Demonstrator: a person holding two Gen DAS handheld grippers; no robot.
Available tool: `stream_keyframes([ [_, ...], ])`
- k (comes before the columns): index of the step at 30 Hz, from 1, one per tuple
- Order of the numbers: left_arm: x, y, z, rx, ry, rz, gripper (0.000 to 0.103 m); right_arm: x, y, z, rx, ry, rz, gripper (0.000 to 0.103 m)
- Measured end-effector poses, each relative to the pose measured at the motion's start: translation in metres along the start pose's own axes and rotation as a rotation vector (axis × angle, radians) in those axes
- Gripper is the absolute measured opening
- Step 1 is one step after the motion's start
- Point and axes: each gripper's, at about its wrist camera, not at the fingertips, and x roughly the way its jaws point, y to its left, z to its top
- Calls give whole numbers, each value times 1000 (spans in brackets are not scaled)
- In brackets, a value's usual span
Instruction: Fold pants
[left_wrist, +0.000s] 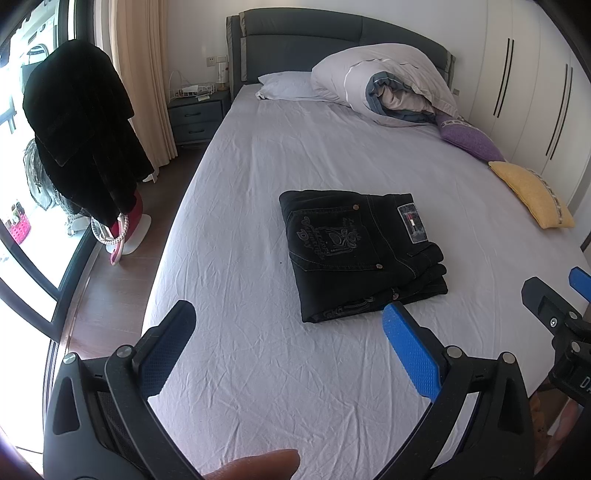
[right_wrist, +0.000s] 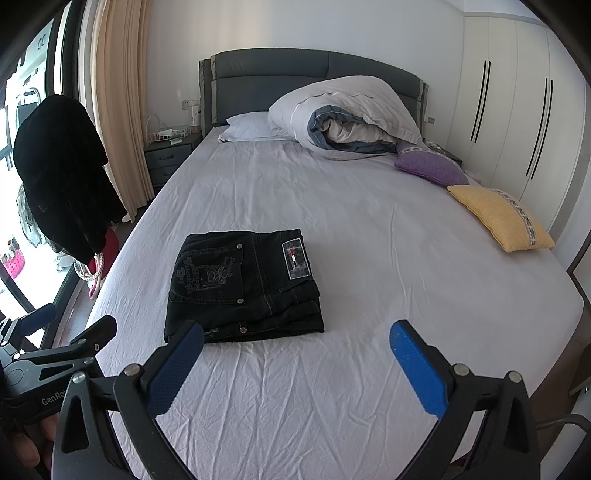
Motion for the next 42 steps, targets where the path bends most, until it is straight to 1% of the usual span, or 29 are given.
stream_keyframes([
  [34,3,-2,-3,-2,4,0,103,-2,-1,0,-1,3,3,103],
  [42,3,0,-6,-2,3,-11,103,-2,-2,1,0,5,3,103],
])
